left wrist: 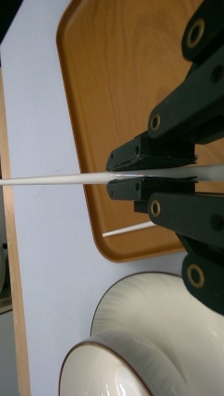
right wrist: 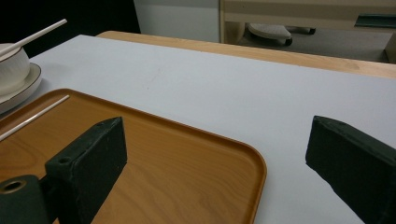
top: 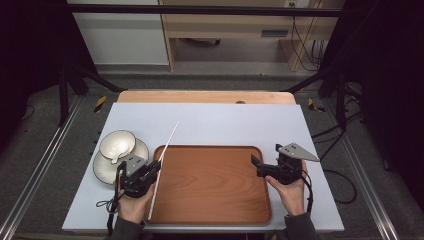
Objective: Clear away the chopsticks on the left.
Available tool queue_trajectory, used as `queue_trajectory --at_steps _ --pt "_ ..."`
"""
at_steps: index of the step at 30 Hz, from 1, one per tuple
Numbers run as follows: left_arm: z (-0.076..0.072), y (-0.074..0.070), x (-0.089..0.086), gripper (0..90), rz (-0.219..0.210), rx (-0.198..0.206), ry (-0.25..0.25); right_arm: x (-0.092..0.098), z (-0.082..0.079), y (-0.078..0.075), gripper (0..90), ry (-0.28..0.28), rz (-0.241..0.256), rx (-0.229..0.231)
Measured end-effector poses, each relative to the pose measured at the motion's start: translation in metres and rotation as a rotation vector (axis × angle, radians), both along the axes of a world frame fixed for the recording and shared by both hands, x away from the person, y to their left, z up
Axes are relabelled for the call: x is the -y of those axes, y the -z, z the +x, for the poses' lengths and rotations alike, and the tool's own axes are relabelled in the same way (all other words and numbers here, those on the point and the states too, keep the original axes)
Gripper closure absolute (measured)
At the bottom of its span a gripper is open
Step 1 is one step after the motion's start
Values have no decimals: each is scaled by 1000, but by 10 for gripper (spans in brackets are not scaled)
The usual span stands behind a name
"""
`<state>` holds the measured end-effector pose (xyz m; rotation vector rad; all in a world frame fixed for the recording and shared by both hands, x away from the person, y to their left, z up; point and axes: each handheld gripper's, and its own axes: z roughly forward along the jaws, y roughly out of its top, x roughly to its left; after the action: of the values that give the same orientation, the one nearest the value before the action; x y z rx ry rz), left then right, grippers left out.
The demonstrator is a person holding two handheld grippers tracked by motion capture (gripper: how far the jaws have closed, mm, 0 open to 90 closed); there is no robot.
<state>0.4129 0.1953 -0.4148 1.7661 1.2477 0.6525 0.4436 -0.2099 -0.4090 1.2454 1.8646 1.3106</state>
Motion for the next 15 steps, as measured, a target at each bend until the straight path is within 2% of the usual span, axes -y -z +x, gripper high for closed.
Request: queue_trajectory --at_steps 3,7,12,15 --pt "-2 3 4 842 -1 -1 -9 0 0 0 56 0 2 1" --pt "-10 8 6 841 -52 -3 -59 0 0 0 56 -1 4 -1" --pt "-21 18 7 841 -57 -3 -114 -1 0 0 56 -5 1 -5" --pt "-26 26 7 841 -56 -10 -124 -1 0 0 56 -6 2 -2"
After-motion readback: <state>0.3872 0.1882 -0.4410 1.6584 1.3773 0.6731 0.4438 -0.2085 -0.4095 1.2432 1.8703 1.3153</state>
